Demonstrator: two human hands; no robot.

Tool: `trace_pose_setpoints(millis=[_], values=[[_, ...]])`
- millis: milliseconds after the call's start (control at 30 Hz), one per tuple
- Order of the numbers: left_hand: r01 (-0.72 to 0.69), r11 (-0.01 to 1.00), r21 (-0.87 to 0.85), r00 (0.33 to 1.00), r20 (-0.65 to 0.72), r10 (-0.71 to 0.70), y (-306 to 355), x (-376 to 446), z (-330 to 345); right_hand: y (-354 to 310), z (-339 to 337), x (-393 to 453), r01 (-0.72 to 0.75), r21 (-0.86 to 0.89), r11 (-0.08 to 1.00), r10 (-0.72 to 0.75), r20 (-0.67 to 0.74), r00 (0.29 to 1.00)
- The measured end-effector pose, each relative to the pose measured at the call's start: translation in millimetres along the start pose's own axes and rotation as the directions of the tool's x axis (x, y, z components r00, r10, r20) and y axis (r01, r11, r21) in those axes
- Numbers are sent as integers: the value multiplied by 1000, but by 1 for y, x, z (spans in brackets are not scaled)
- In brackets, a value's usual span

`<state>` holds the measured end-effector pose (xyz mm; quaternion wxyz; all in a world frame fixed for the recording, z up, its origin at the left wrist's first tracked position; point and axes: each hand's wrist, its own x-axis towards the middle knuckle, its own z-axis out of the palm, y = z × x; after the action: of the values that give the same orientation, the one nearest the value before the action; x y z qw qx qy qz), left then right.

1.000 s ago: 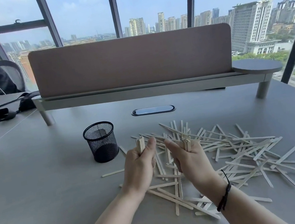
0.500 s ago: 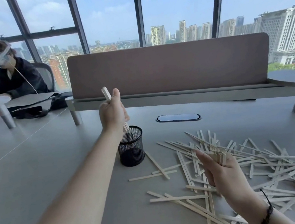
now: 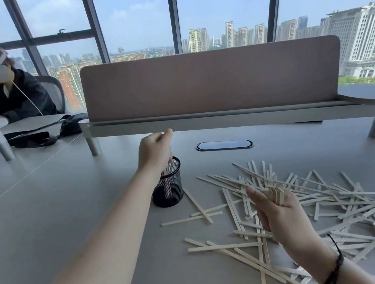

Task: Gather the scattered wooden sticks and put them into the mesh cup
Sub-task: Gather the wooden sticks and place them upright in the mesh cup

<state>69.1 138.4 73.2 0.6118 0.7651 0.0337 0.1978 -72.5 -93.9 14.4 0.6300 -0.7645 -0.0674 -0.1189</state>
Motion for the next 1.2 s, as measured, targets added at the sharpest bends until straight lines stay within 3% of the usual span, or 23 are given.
trace_pose_setpoints(millis=[300,400,633,867,1000,1200], values=[[-182,964,195,960,-175,217,1,-18,-16,3,2,2,18,-5,1000,-18,14,1000],[-120,968,218,971,-178,161,-24,-28,-23,4,2,2,26,9,1000,-26,27,999],[-63,994,89,995,-72,69,-71,-70,-25,4,10,17,-70,37,997,70,0,998],[-105,994,0,994,33,105,-73,-80,-16,-90,78,85,-46,395,918,39,27,999],[-127,989,-73,988,74,132,-82,-79,-15,-109,132,126,-6,316,949,4,9,1000],[-111,984,-136,992,51,119,-86,-73,-17,-73,165,148,-162,227,960,163,15,987]])
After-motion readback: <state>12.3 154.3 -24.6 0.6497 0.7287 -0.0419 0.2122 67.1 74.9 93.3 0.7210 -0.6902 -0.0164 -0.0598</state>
